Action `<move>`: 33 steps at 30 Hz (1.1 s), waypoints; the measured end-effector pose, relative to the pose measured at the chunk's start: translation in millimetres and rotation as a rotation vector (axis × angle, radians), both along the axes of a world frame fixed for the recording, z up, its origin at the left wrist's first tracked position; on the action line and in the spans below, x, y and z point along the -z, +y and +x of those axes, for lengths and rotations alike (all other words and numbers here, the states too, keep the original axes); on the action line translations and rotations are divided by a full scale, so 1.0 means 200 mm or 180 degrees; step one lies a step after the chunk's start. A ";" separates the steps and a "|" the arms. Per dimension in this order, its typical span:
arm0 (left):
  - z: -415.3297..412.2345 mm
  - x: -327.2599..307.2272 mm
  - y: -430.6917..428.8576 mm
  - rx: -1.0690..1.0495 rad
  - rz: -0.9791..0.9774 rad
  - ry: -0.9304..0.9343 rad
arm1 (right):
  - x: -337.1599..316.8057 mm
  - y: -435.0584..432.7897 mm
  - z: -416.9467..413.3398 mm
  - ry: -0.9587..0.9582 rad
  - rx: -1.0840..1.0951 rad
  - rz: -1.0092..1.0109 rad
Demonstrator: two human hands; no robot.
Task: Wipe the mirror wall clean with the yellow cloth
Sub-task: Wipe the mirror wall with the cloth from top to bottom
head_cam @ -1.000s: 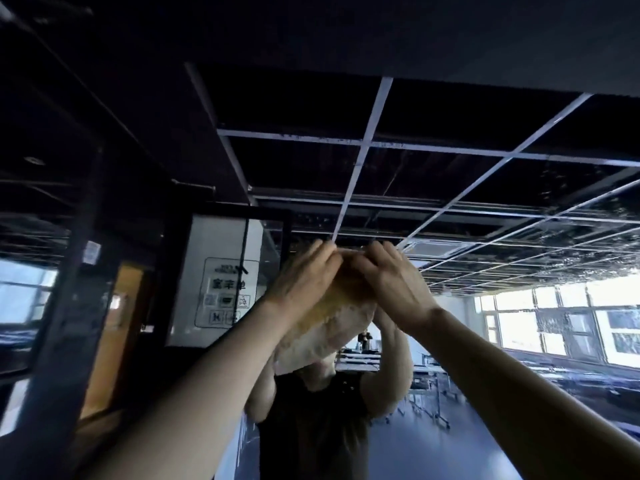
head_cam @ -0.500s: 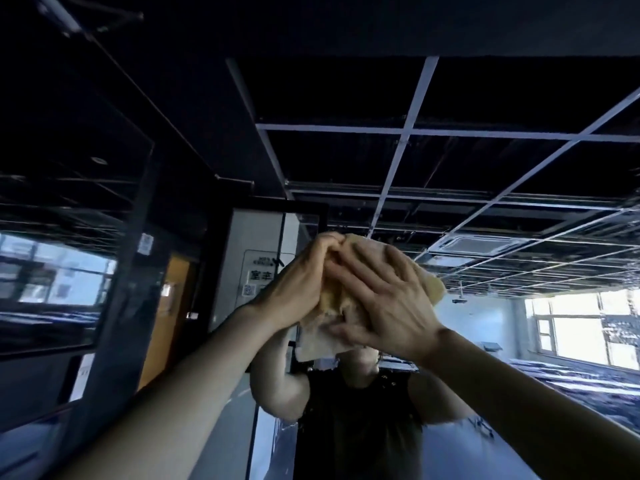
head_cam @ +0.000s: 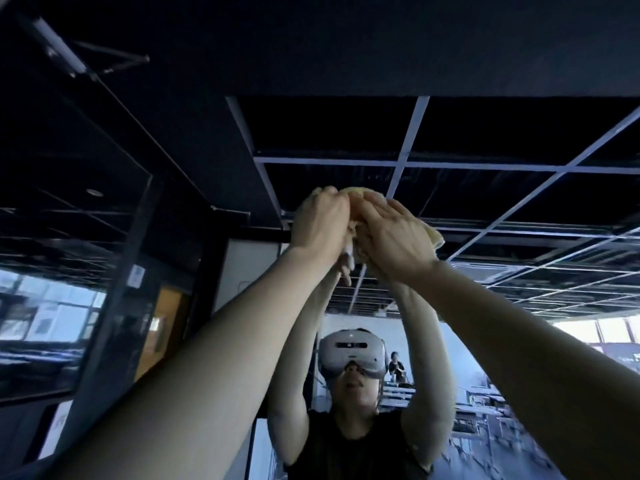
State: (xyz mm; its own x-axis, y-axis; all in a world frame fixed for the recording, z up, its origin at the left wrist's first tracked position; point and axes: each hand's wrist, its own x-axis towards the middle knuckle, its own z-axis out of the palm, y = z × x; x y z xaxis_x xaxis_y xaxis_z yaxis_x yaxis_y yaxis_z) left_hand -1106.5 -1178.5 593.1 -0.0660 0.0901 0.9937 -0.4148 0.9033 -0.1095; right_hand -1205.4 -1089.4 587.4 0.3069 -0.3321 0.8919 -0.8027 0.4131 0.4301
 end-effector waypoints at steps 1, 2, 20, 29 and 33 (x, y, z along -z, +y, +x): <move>-0.03 0.05 0.00 0.0081 0.0077 0.0072 | 0.02 0.00 0.00 -0.0004 -0.0049 -0.0055; -0.06 0.12 -0.01 0.0177 0.0090 0.0018 | 0.06 0.00 -0.01 0.0066 -0.0079 -0.0105; 0.03 -0.24 -0.15 -0.0164 0.0648 -0.0251 | -0.45 -0.08 0.10 0.0031 0.0354 0.0319; -0.38 -0.33 0.30 0.0177 0.0482 -0.0074 | -0.44 0.40 -0.25 -0.0154 0.0070 -0.0130; -0.66 -0.36 0.65 0.0104 0.0236 -0.0347 | -0.37 0.69 -0.49 -0.0421 -0.0116 -0.0642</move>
